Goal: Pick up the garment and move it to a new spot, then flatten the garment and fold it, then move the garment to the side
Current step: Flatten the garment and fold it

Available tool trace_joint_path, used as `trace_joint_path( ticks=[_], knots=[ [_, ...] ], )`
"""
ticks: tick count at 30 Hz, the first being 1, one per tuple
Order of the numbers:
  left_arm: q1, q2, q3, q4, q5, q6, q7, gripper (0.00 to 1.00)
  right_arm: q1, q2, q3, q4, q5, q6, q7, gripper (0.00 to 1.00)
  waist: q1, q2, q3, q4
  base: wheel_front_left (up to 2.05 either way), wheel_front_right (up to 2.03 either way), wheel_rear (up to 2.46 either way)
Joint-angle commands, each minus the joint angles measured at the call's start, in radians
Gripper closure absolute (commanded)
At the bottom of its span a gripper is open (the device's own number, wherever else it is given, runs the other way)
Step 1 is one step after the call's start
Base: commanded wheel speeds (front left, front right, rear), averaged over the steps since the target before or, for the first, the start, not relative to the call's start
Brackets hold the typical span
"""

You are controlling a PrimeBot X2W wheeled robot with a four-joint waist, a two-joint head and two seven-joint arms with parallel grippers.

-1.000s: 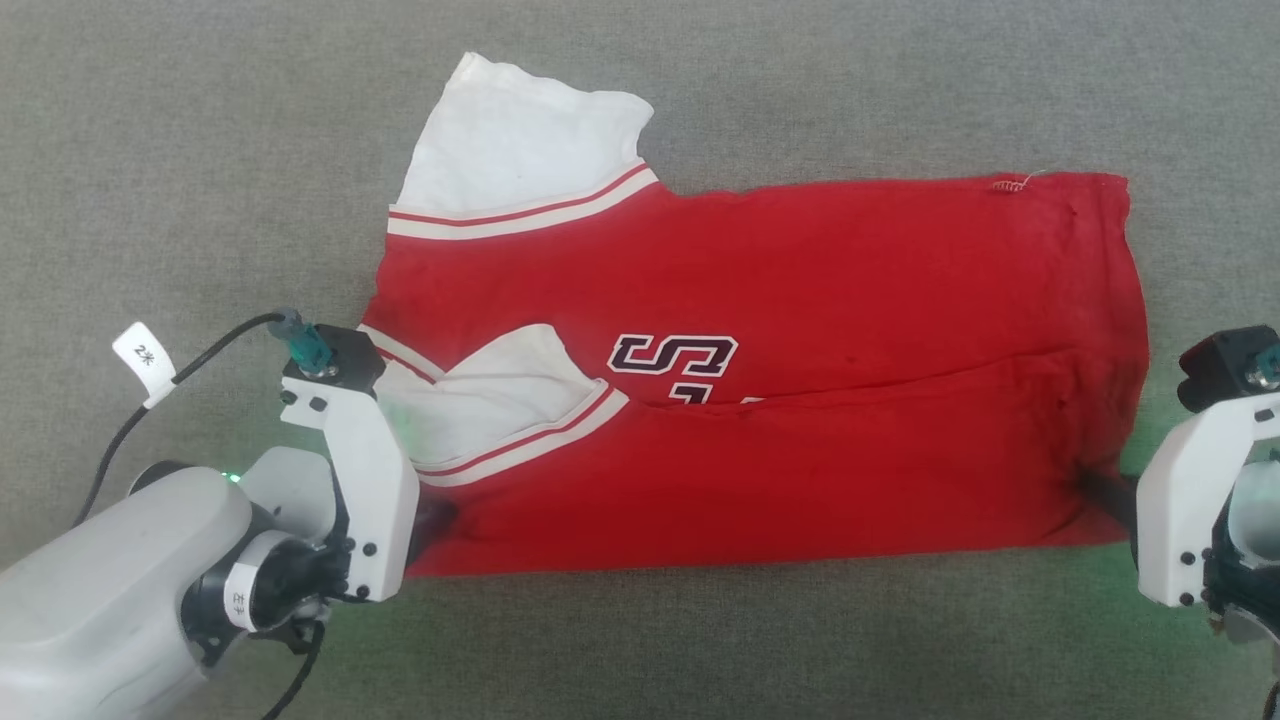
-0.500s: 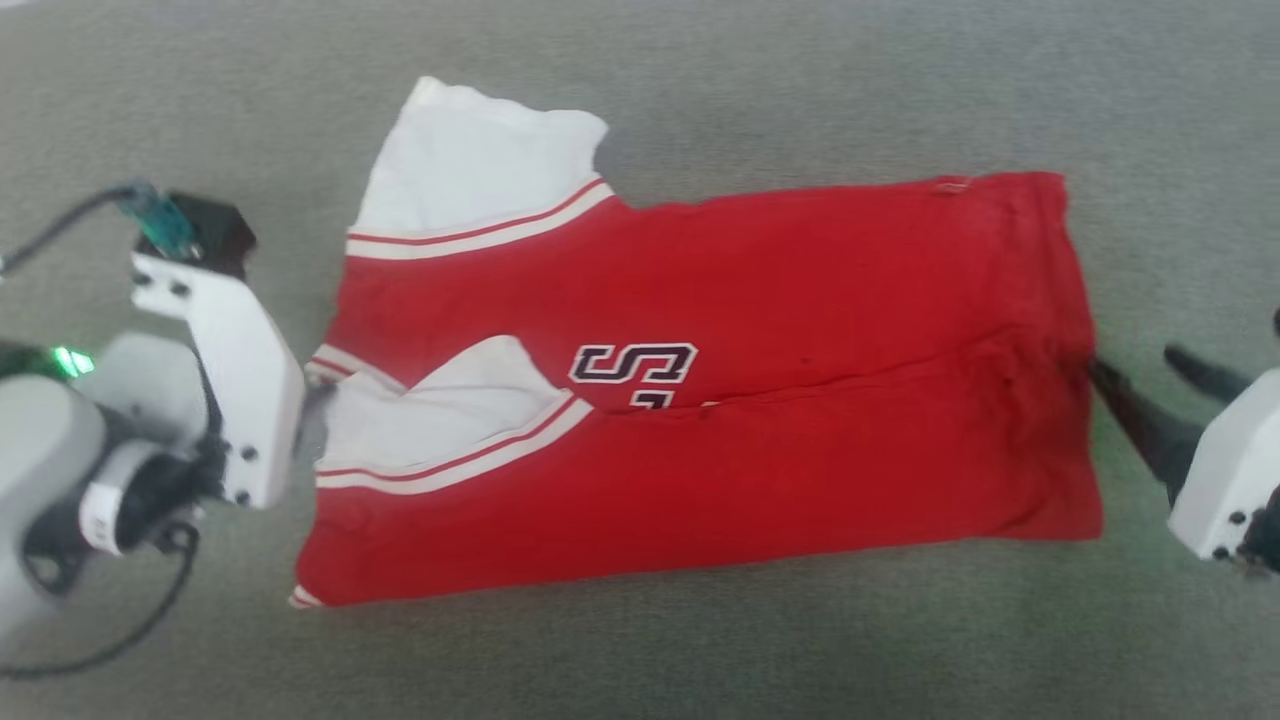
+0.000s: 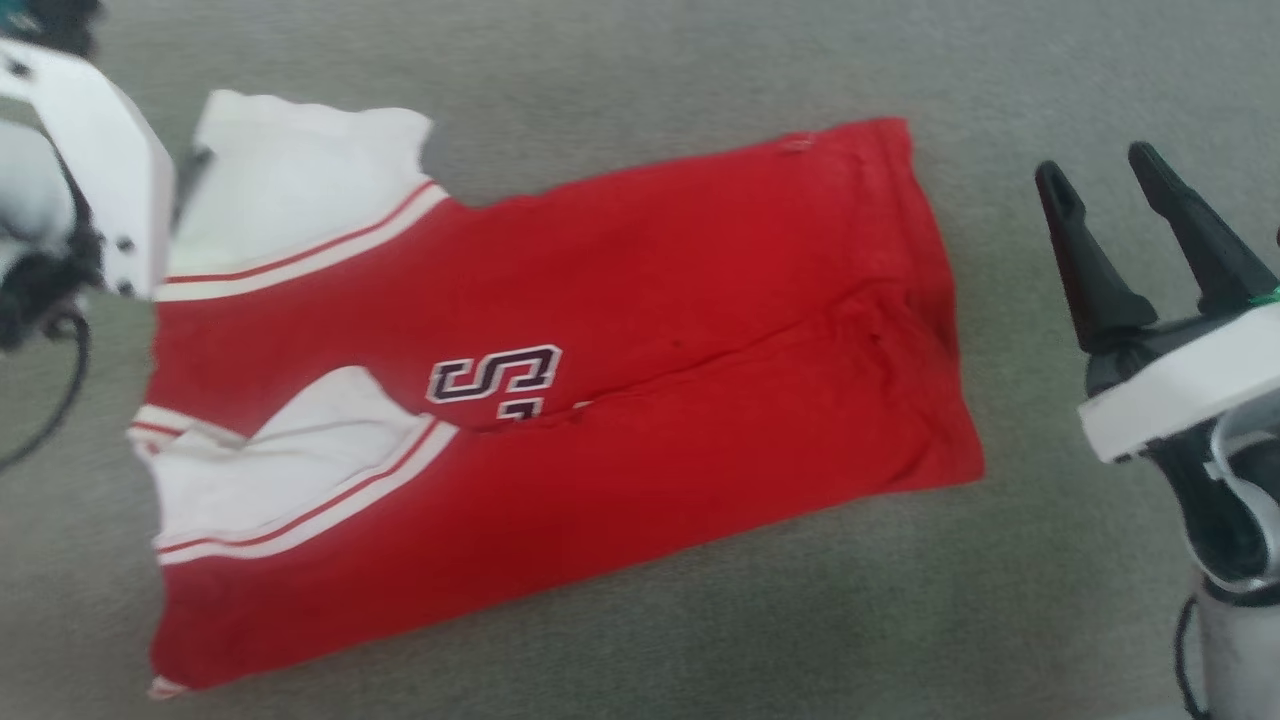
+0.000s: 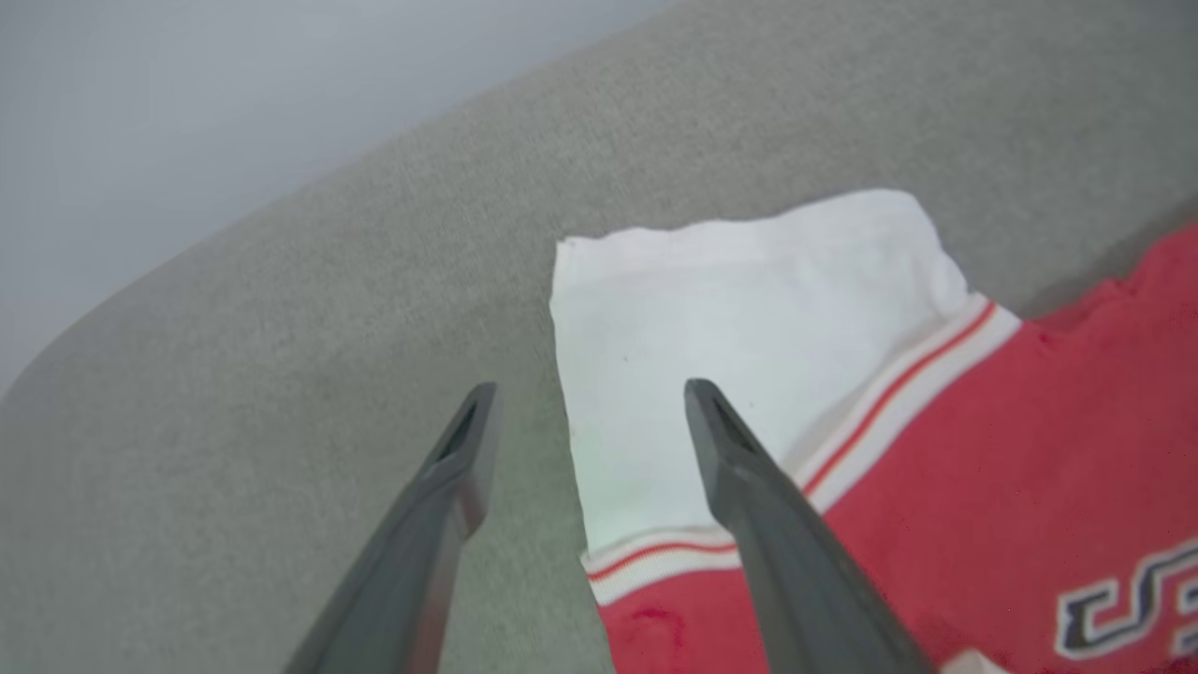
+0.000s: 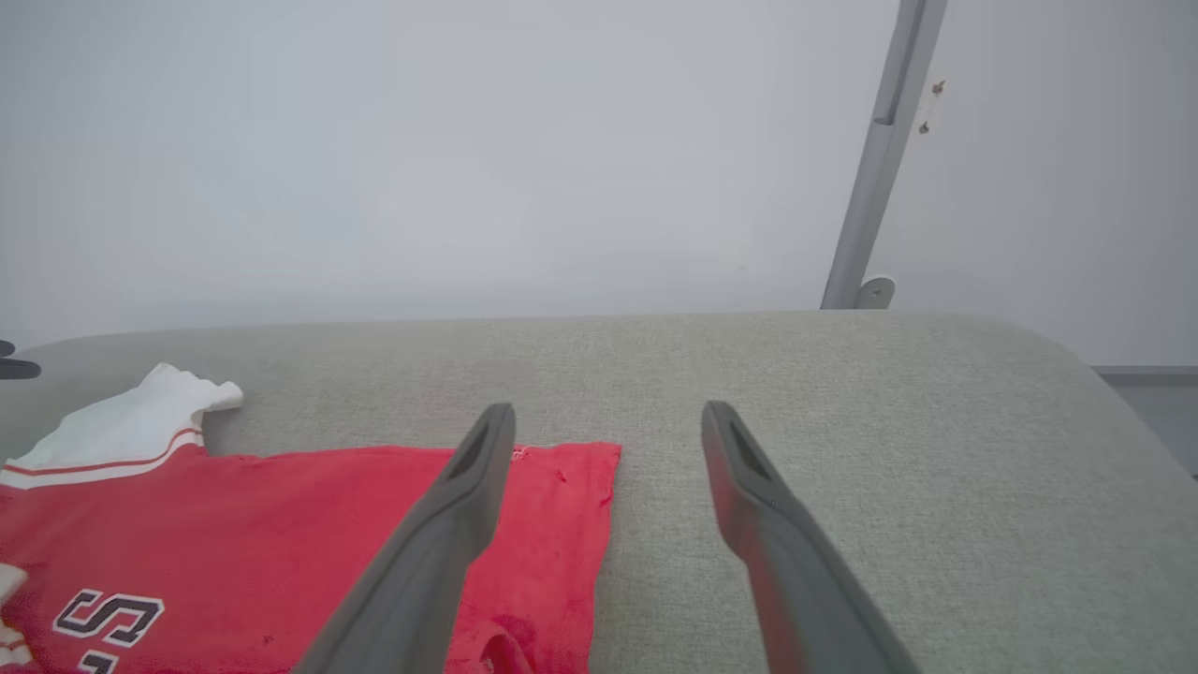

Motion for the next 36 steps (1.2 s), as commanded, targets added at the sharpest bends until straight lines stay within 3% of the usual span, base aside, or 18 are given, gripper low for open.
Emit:
trace_joint_path(
  ticks=[1, 6, 11, 19, 20, 22, 23, 24, 30, 36],
  knots=[
    [-0.034, -0.013, 0.000, 0.053, 0.030, -0.025, -0.022, 0.00, -0.017, 0.012, 0.017, 0.017, -0.007, -0.001, -0.030, 0.00, 0.0000, 0.0000, 0.041, -0.051, 0.00, 0.00, 0.00],
    [-0.099, -0.054, -0.001, 0.188, 0.068, -0.058, -0.069, 0.00, -0.037, 0.018, 0.045, 0.043, -0.004, -0.001, -0.060, 0.00, 0.0000, 0.0000, 0.076, -0.086, 0.00, 0.00, 0.00],
    [-0.146, -0.097, -0.010, 0.343, 0.073, -0.086, -0.047, 0.00, -0.053, 0.008, 0.083, 0.057, 0.010, 0.000, -0.045, 0.00, 0.0000, 0.0000, 0.111, -0.117, 0.00, 0.00, 0.00],
    [-0.114, -0.144, -0.046, 0.537, -0.004, -0.085, 0.189, 0.00, -0.088, -0.012, 0.133, 0.073, 0.052, -0.001, 0.053, 0.00, 0.0000, 0.0000, 0.147, -0.130, 0.00, 0.00, 0.00],
    [-0.110, -0.154, -0.040, 0.553, -0.021, -0.069, 0.216, 0.05, -0.099, -0.018, 0.141, 0.072, 0.055, 0.000, 0.069, 0.00, 0.0000, 0.0000, 0.150, -0.128, 0.00, 0.00, 0.00],
    [-0.098, -0.168, -0.050, 0.574, -0.045, -0.052, 0.295, 0.56, -0.120, -0.018, 0.140, 0.076, 0.063, -0.001, 0.100, 0.00, 0.0000, 0.0000, 0.156, -0.122, 0.00, 0.00, 0.00],
    [-0.093, -0.175, -0.057, 0.576, -0.054, -0.049, 0.333, 0.88, -0.131, -0.022, 0.142, 0.078, 0.065, -0.001, 0.114, 0.00, 0.0000, 0.0000, 0.158, -0.118, 0.00, 0.00, 0.00],
    [-0.096, -0.180, -0.061, 0.573, -0.055, -0.042, 0.352, 1.00, -0.141, -0.023, 0.143, 0.085, 0.068, -0.001, 0.134, 0.00, 0.0000, 0.0000, 0.160, -0.114, 0.00, 0.00, 0.00],
    [-0.121, -0.201, -0.063, 0.542, -0.049, -0.016, 0.382, 1.00, -0.238, -0.028, 0.171, 0.133, 0.082, -0.001, 0.251, 0.00, 0.0000, 0.0000, 0.175, -0.090, 0.00, 0.00, 0.00],
    [-0.162, -0.239, -0.061, 0.514, -0.038, -0.027, 0.348, 1.00, -0.382, -0.015, 0.180, 0.253, 0.074, -0.001, 0.355, 0.00, 0.0000, 0.0000, 0.189, -0.053, 0.00, 0.00, 0.00]
  ],
)
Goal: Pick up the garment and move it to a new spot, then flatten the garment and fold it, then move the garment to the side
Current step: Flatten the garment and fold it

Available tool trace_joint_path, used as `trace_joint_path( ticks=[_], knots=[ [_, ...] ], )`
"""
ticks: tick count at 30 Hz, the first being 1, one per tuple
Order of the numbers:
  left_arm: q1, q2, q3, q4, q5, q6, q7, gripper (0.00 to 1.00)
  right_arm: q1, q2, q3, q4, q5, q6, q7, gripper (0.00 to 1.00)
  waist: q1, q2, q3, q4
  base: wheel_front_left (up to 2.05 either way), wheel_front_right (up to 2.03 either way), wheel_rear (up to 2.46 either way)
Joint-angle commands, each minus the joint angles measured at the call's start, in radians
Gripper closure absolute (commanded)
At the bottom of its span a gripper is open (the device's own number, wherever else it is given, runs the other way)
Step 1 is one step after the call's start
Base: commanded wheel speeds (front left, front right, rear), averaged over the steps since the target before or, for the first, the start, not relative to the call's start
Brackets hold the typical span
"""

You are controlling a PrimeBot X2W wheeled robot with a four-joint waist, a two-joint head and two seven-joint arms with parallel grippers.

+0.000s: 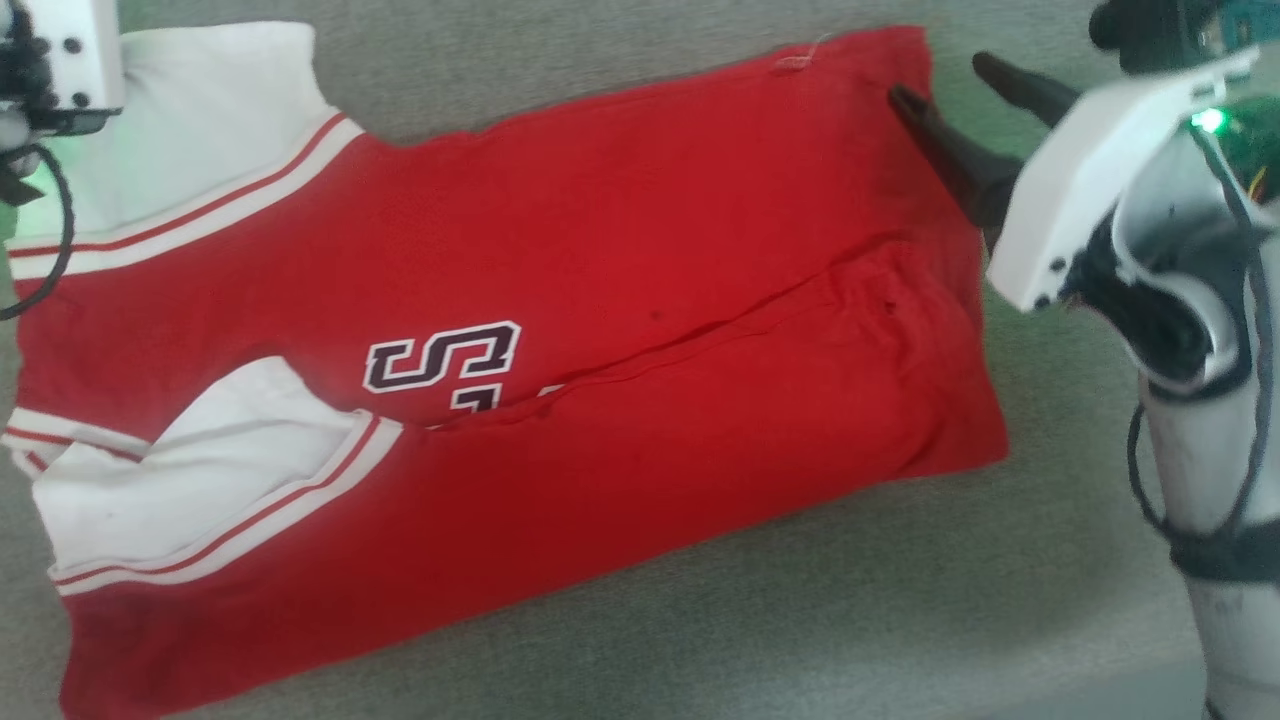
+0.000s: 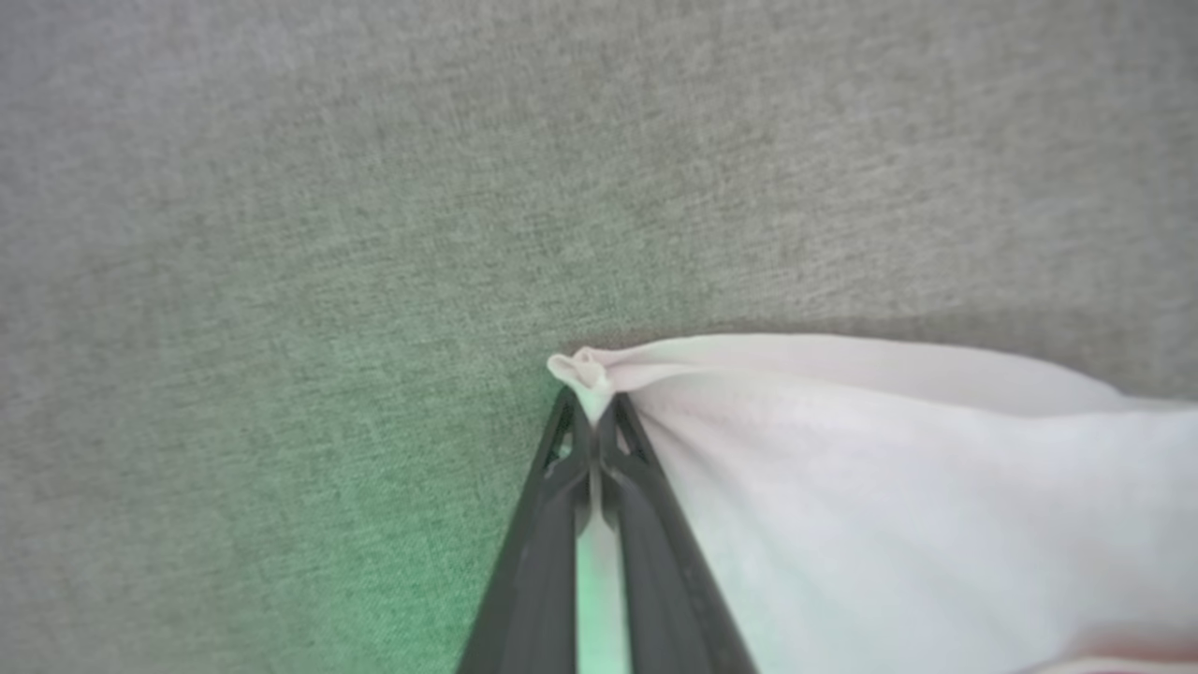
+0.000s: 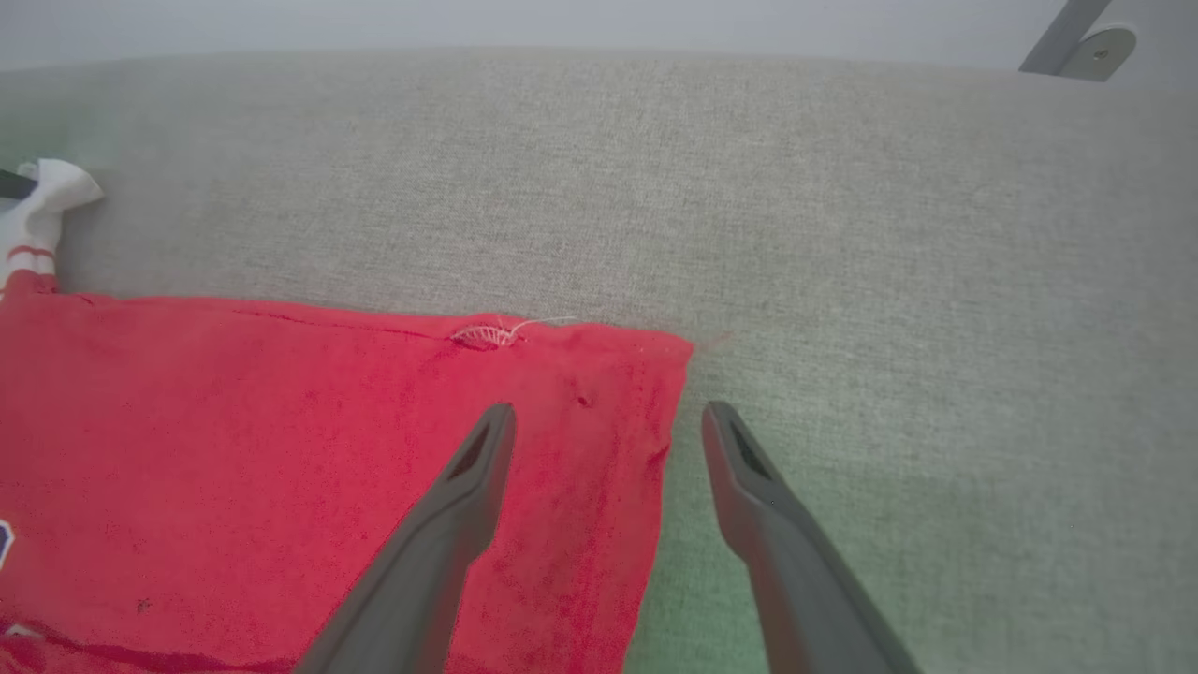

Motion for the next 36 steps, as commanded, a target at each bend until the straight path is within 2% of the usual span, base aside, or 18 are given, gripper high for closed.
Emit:
trace_joint_path(
  ticks=[1, 11, 14, 15, 16, 17, 25, 36],
  knots=[
    [0.104, -0.026, -0.052, 0.037, 0.006, 0.001, 0.022, 1.00, -0.030, 0.001, 0.004, 0.029, -0.015, 0.000, 0.019, 0.00, 0.0000, -0.0001, 0.006, 0.014, 0.00, 0.00, 0.00],
    [0.045, -0.114, -0.047, 0.078, 0.012, -0.035, -0.039, 1.00, -0.209, 0.020, 0.057, 0.331, -0.070, -0.001, 0.236, 0.00, 0.0000, -0.0001, 0.014, 0.066, 0.00, 0.00, 0.00],
    [0.038, -0.124, -0.049, 0.090, 0.016, -0.046, -0.052, 1.00, -0.217, 0.025, 0.079, 0.369, -0.067, 0.000, 0.292, 0.00, 0.0000, -0.0001, 0.013, 0.072, 0.00, 0.00, 0.00],
    [0.032, -0.135, -0.048, 0.103, 0.017, -0.055, -0.064, 1.00, -0.230, 0.022, 0.095, 0.395, -0.067, 0.000, 0.335, 0.35, 0.0000, -0.0001, 0.012, 0.076, 0.00, 0.00, 0.00],
    [0.029, -0.141, -0.048, 0.108, 0.019, -0.063, -0.072, 1.00, -0.237, 0.015, 0.107, 0.400, -0.071, 0.000, 0.347, 0.83, 0.0000, -0.0001, 0.012, 0.079, 0.00, 0.00, 0.00],
    [0.027, -0.148, -0.043, 0.113, 0.014, -0.068, -0.084, 1.00, -0.240, 0.010, 0.106, 0.408, -0.067, 0.000, 0.359, 1.00, 0.0000, -0.0001, 0.011, 0.083, 0.00, 0.00, 0.00],
    [-0.006, -0.177, -0.037, 0.141, 0.010, -0.122, -0.118, 1.00, -0.250, -0.040, 0.094, 0.380, -0.049, -0.001, 0.342, 1.00, 0.0000, -0.0001, -0.033, 0.129, 0.00, 0.00, 0.00],
    [-0.030, -0.159, -0.043, 0.080, 0.020, -0.161, -0.118, 1.00, -0.167, -0.123, 0.061, 0.260, -0.014, -0.001, 0.304, 1.00, 0.0000, -0.0001, -0.156, 0.214, 0.00, 0.00, 0.00]
  ],
)
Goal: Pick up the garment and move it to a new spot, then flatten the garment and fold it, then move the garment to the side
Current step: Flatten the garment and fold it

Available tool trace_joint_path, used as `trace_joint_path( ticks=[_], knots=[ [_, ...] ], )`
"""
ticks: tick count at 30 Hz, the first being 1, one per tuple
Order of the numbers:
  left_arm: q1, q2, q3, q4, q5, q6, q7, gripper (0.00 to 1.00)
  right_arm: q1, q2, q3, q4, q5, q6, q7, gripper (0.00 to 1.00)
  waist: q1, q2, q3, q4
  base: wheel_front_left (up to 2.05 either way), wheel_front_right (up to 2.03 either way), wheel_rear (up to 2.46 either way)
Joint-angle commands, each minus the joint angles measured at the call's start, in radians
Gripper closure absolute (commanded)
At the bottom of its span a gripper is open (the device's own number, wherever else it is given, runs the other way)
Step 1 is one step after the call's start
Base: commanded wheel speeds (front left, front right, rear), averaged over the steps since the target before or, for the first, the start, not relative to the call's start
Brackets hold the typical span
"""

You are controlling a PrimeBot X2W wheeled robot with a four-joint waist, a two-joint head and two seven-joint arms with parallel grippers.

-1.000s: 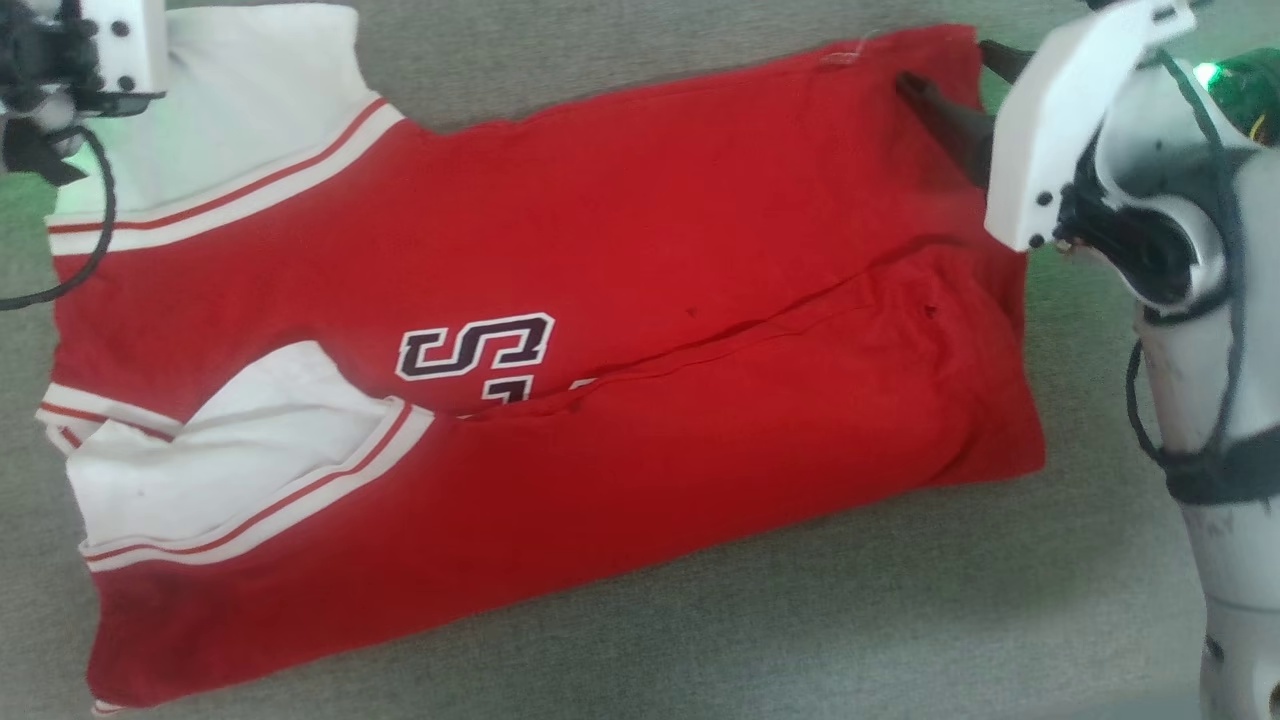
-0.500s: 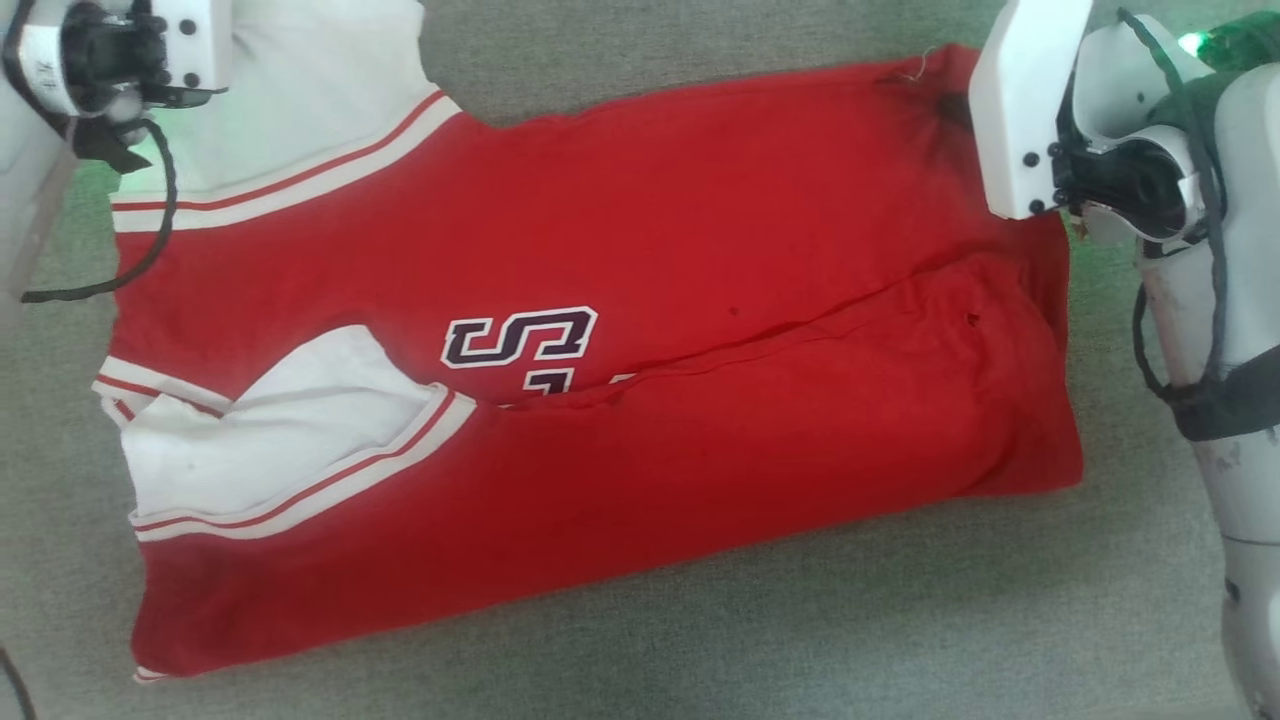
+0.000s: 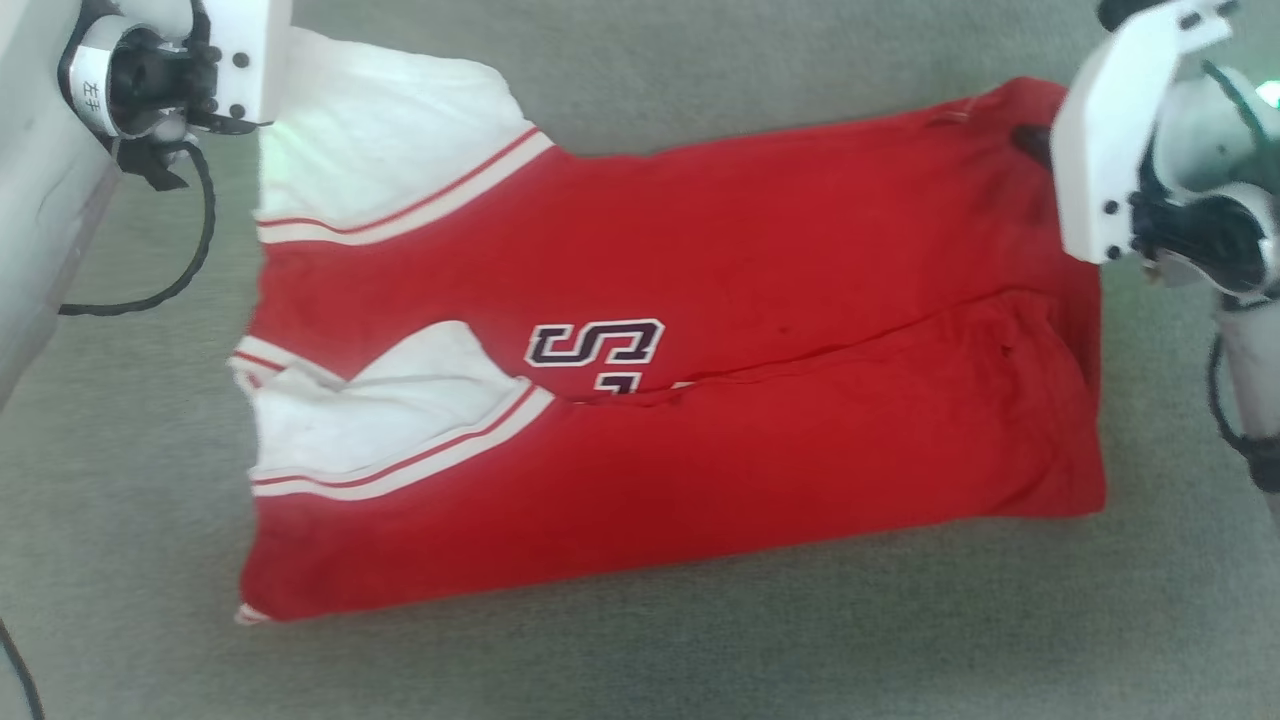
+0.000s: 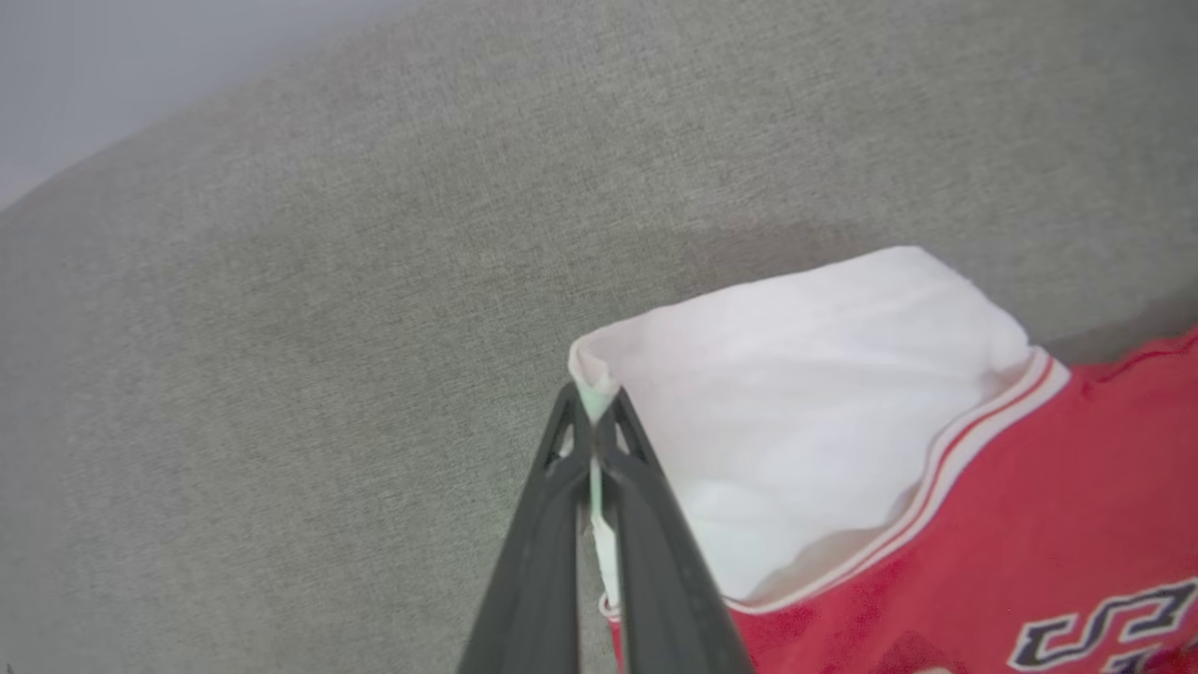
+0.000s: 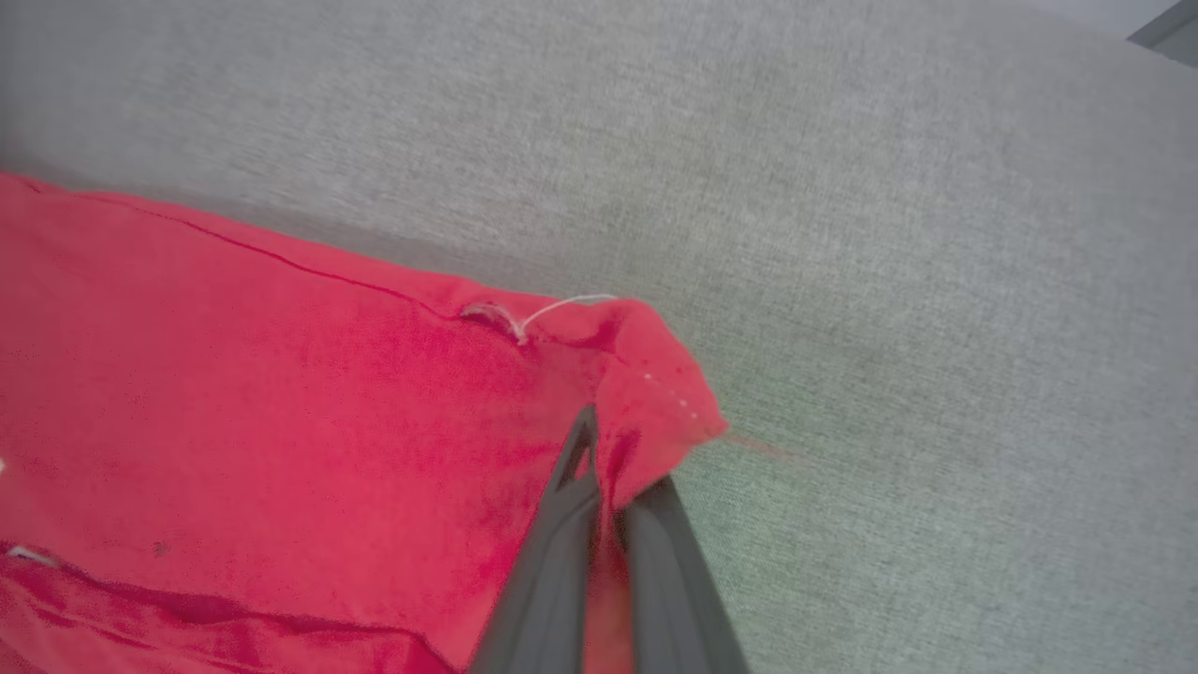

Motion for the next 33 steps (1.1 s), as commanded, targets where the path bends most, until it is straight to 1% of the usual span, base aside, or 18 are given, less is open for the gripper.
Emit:
trace_joint_path(
  ticks=[1, 3, 7, 12, 15, 18, 19, 22, 26, 29, 33],
  knots=[
    [0.017, 0.007, -0.003, -0.017, 0.000, -0.005, -0.001, 1.00, 0.023, -0.014, -0.011, -0.022, 0.005, -0.002, -0.009, 1.00, 0.0000, 0.0000, -0.039, 0.035, 0.00, 0.00, 0.00],
    [0.025, 0.017, -0.007, -0.049, 0.003, -0.007, -0.001, 1.00, 0.048, -0.028, -0.022, -0.050, 0.010, -0.002, -0.006, 1.00, 0.0000, 0.0000, -0.059, 0.050, 0.00, 0.00, 0.00],
    [0.054, 0.043, -0.013, -0.139, 0.004, 0.004, 0.002, 1.00, 0.104, -0.052, -0.047, -0.121, 0.022, -0.002, 0.013, 1.00, 0.0000, 0.0000, -0.094, 0.075, 0.00, 0.00, 0.00],
    [0.110, 0.104, -0.024, -0.305, 0.011, 0.044, 0.013, 1.00, 0.189, -0.072, -0.089, -0.219, 0.035, -0.002, 0.043, 1.00, 0.0000, 0.0000, -0.126, 0.095, 0.00, 0.00, 0.00],
    [0.157, 0.152, -0.029, -0.436, 0.011, 0.086, 0.022, 1.00, 0.247, -0.080, -0.119, -0.283, 0.037, -0.002, 0.062, 1.00, 0.0000, 0.0000, -0.137, 0.105, 0.00, 0.00, 0.00],
    [0.205, 0.201, -0.029, -0.582, 0.008, 0.140, 0.029, 1.00, 0.310, -0.083, -0.154, -0.343, 0.041, -0.002, 0.080, 1.00, 0.0000, 0.0000, -0.143, 0.111, 0.00, 0.00, 0.00],
    [0.205, 0.201, -0.029, -0.582, 0.008, 0.140, 0.029, 1.00, 0.310, -0.083, -0.154, -0.343, 0.041, -0.002, 0.080, 1.00, 0.0000, 0.0000, -0.143, 0.111, 0.00, 0.00, 0.00],
    [0.257, 0.251, -0.035, -0.724, 0.014, 0.200, 0.033, 1.00, 0.385, -0.078, -0.197, -0.397, 0.044, -0.002, 0.098, 1.00, 0.0000, 0.0000, -0.147, 0.116, 0.00, 0.00, 0.00],
    [0.337, 0.301, -0.042, -0.896, 0.005, 0.279, 0.026, 1.00, 0.487, -0.068, -0.255, -0.459, 0.039, -0.002, 0.118, 1.00, 0.0000, 0.0000, -0.147, 0.118, 0.00, 0.00, 0.00],
    [0.396, 0.331, -0.046, -0.994, 0.005, 0.338, 0.010, 1.00, 0.556, -0.046, -0.301, -0.489, 0.042, -0.002, 0.125, 1.00, 0.0000, 0.0000, -0.147, 0.117, 0.00, 0.00, 0.00],
    [0.475, 0.360, -0.060, -1.088, -0.001, 0.401, -0.009, 1.00, 0.623, -0.029, -0.341, -0.494, 0.027, -0.002, 0.120, 1.00, 0.0000, 0.0000, -0.146, 0.113, 0.00, 0.00, 0.00]
  ],
)
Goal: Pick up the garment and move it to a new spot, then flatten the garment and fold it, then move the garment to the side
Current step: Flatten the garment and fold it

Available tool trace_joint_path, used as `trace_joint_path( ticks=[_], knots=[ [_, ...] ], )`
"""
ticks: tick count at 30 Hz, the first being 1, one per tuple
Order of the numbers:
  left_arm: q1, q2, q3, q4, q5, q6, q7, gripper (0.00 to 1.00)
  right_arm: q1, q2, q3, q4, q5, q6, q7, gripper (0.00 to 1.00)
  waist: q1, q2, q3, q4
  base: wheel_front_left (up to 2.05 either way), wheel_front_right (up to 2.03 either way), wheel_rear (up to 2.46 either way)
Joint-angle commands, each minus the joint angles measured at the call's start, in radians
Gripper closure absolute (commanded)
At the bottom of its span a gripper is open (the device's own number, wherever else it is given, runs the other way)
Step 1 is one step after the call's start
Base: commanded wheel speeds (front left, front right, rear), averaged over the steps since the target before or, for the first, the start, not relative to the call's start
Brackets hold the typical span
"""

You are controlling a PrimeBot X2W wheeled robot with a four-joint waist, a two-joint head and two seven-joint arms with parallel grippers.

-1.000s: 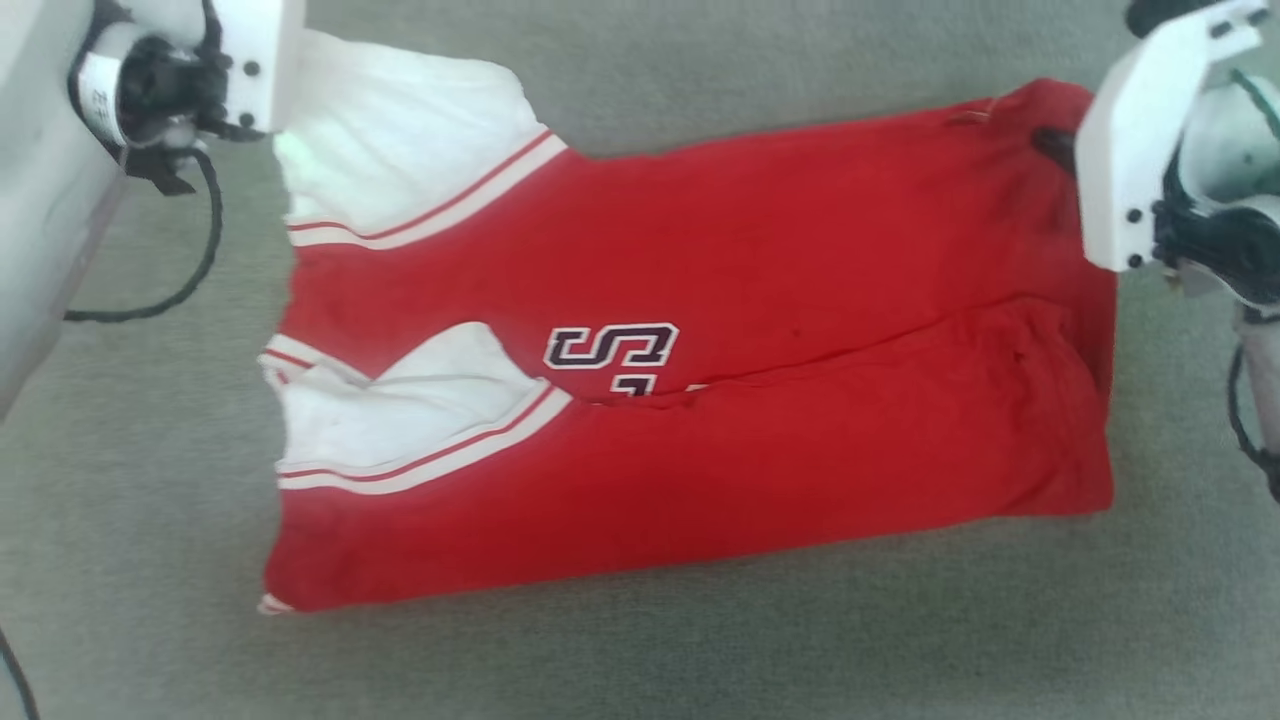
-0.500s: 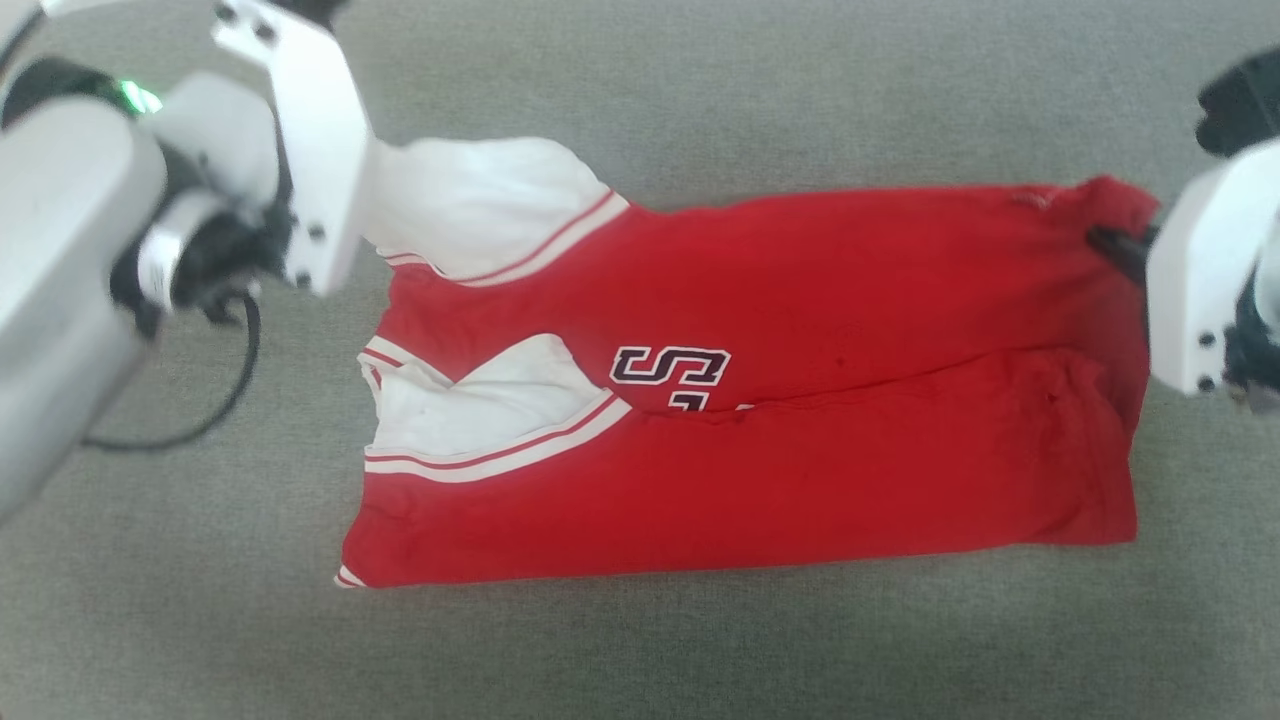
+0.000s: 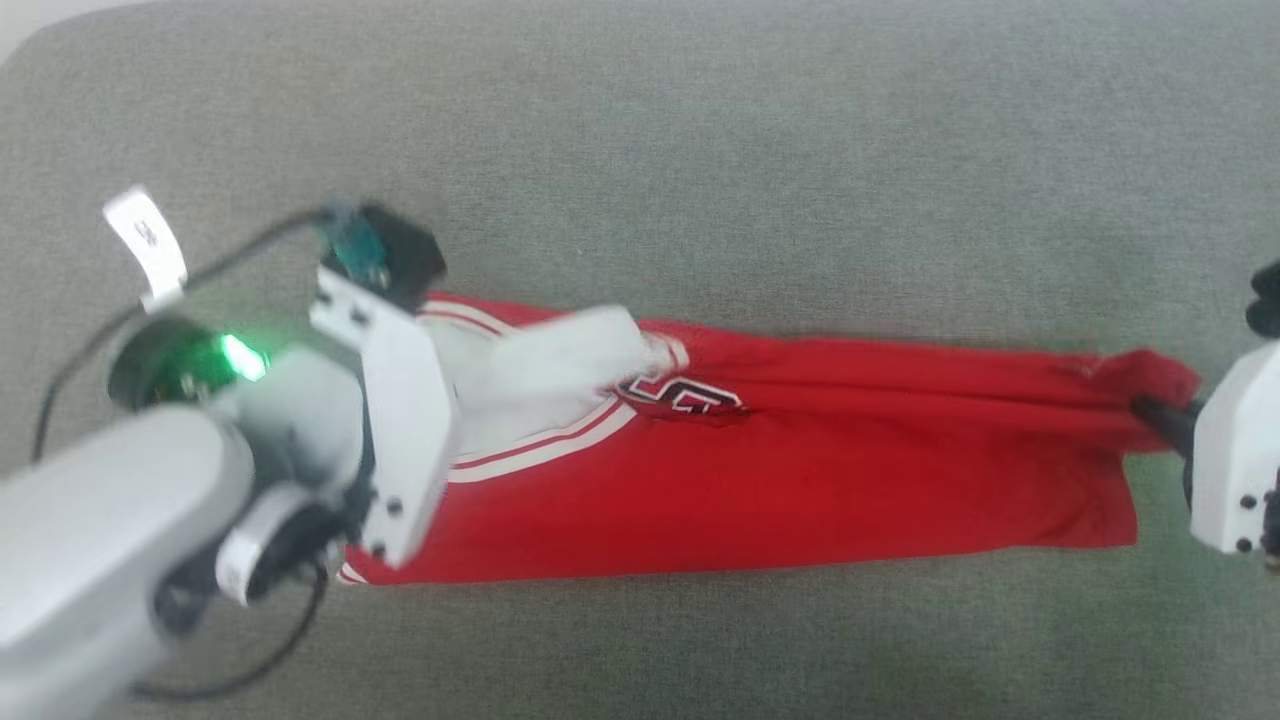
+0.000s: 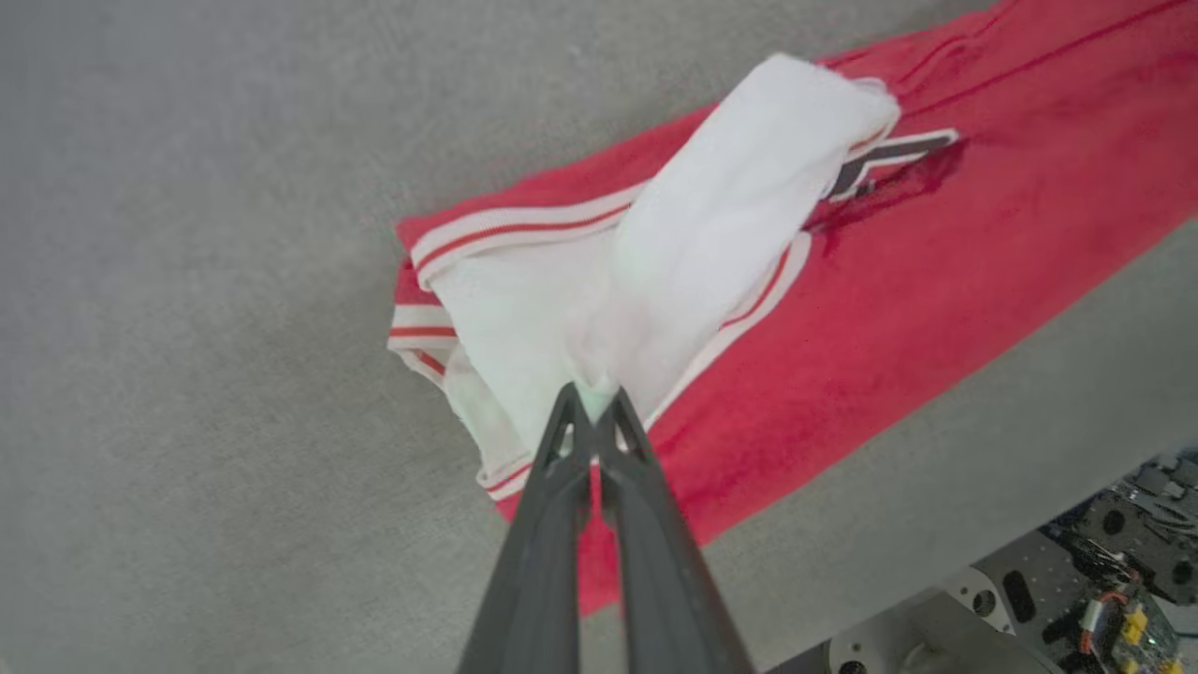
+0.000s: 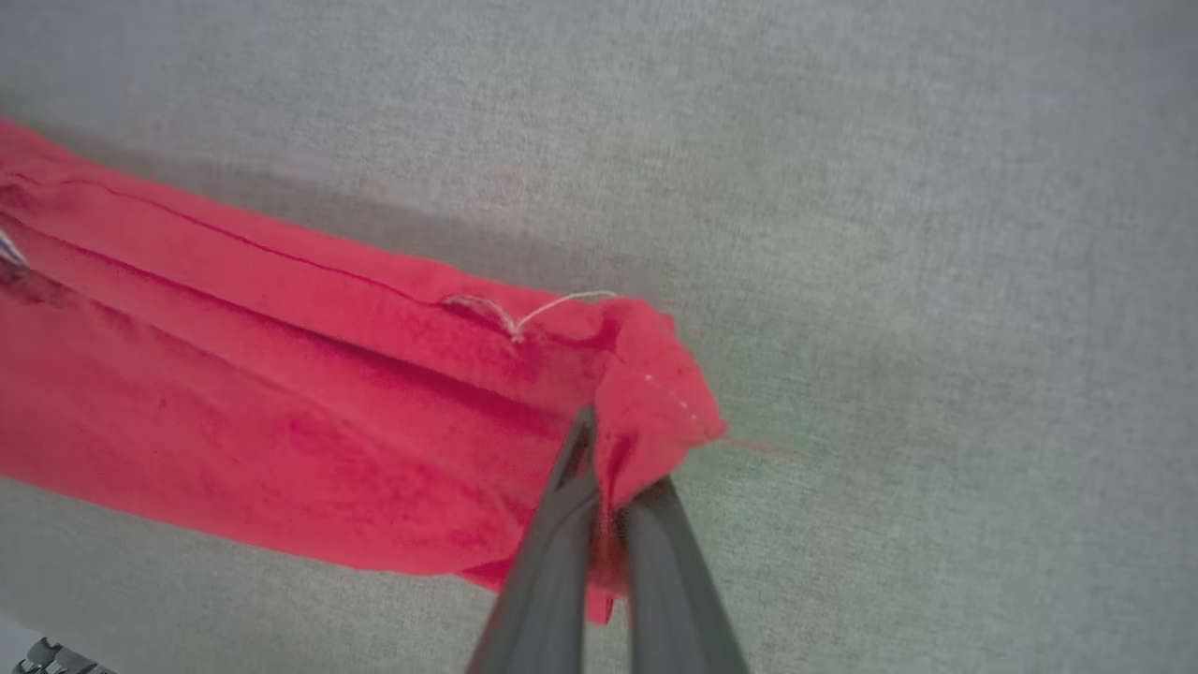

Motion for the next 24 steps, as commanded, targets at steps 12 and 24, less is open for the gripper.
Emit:
trace_joint_path(
  ticks=[12, 24],
  knots=[
    [0.215, -0.031, -0.016, 0.095, -0.096, -0.002, -0.125, 1.00, 0.028, 0.005, 0.050, 0.123, -0.019, -0.001, -0.092, 1.00, 0.0000, 0.0000, -0.012, 0.000, 0.00, 0.00, 0.00],
    [0.264, -0.066, 0.022, 0.195, -0.102, -0.066, -0.274, 0.00, 0.005, -0.018, 0.099, 0.186, -0.002, -0.001, -0.140, 0.00, 0.0000, 0.0000, -0.069, 0.006, 0.00, 0.00, 0.00]
  ],
)
